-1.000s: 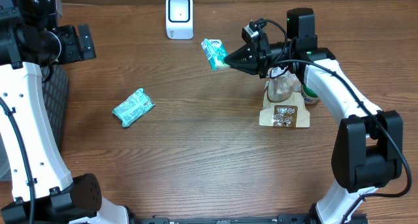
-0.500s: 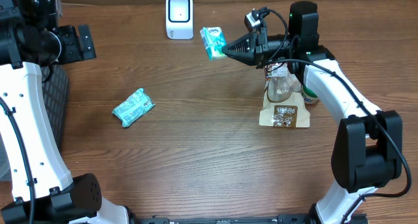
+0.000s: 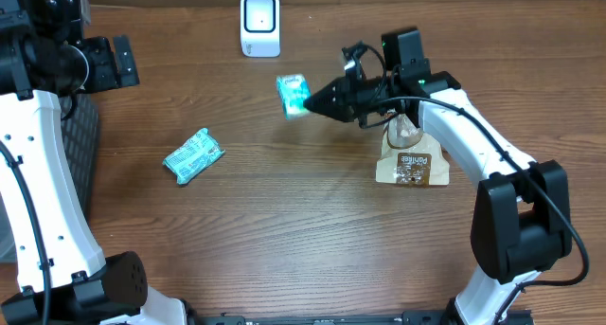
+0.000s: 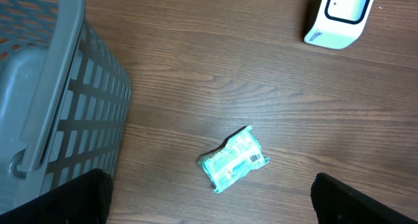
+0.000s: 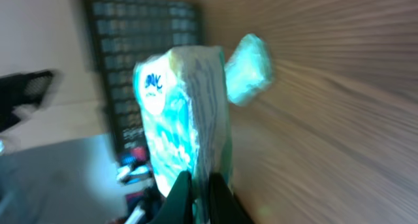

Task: Scan the item barcode
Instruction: 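Lift the tissue pack and carry it toward the scanner, then hold the tissue pack under the scanner, then carry the tissue pack right and release it beside the jar, then move the right gripper left and grasp the green wipes pack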

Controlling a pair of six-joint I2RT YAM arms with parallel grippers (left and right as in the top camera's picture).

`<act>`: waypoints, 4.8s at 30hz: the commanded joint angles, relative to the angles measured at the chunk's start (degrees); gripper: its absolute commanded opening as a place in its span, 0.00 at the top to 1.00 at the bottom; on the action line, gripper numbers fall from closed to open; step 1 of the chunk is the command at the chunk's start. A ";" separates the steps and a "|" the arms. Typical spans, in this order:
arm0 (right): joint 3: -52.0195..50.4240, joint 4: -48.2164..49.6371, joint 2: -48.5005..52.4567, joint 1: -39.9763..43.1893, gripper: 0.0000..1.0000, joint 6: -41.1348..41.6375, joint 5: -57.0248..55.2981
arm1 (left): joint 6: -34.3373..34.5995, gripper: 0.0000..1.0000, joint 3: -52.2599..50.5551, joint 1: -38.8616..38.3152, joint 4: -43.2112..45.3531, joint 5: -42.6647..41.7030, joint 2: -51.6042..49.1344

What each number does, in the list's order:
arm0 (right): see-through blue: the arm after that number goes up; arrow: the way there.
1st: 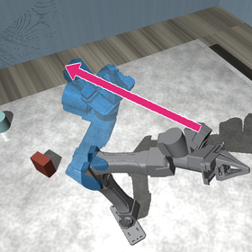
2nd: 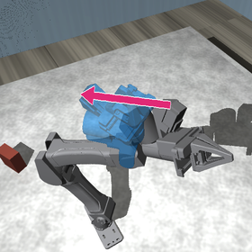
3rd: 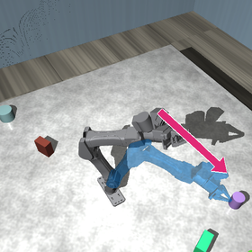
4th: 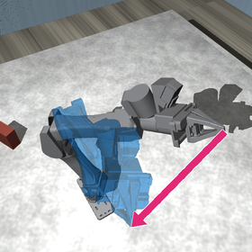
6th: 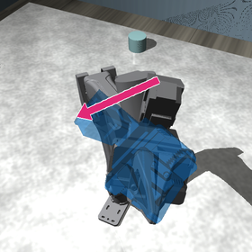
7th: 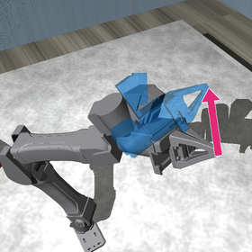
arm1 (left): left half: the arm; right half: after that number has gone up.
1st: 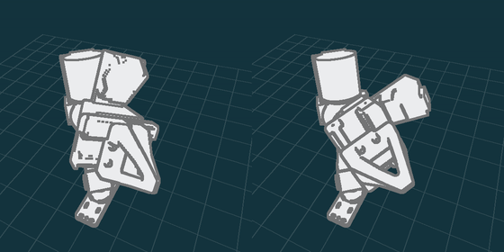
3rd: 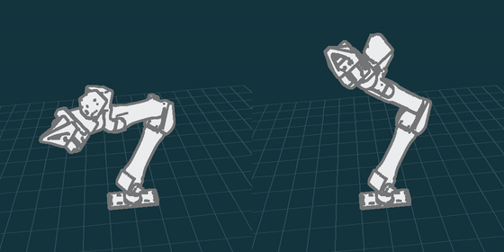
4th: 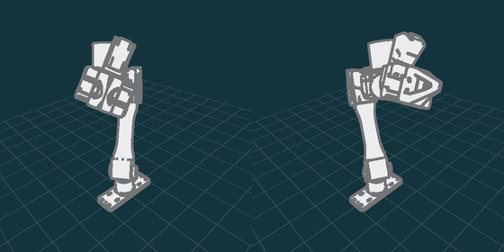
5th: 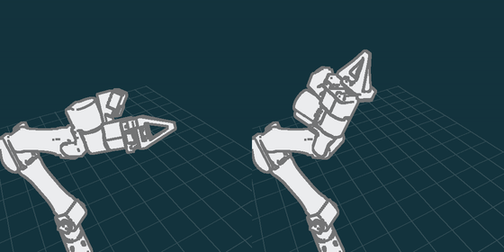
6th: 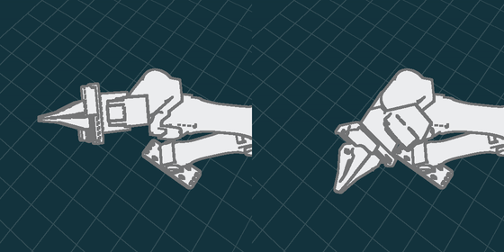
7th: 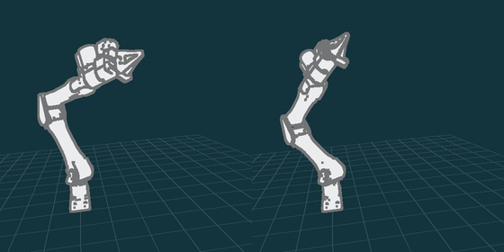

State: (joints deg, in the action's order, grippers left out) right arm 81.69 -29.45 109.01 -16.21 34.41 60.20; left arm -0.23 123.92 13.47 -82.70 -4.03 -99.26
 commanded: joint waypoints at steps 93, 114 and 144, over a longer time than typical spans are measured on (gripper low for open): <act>39.87 -54.93 -1.95 -0.55 0.96 -28.06 -52.59 | -1.09 0.01 1.05 -0.74 0.22 0.15 0.24; 5.51 -34.18 -1.97 12.87 0.48 -25.20 -52.61 | -1.09 0.00 1.05 -0.74 0.22 0.15 0.24; 15.39 -0.90 8.55 -22.27 0.46 -11.30 -42.82 | -1.09 0.00 1.05 -0.74 0.22 0.15 0.24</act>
State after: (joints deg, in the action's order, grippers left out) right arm 96.47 -33.61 112.57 -36.03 17.10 19.09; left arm -0.23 123.92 13.19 -82.72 -4.01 -99.26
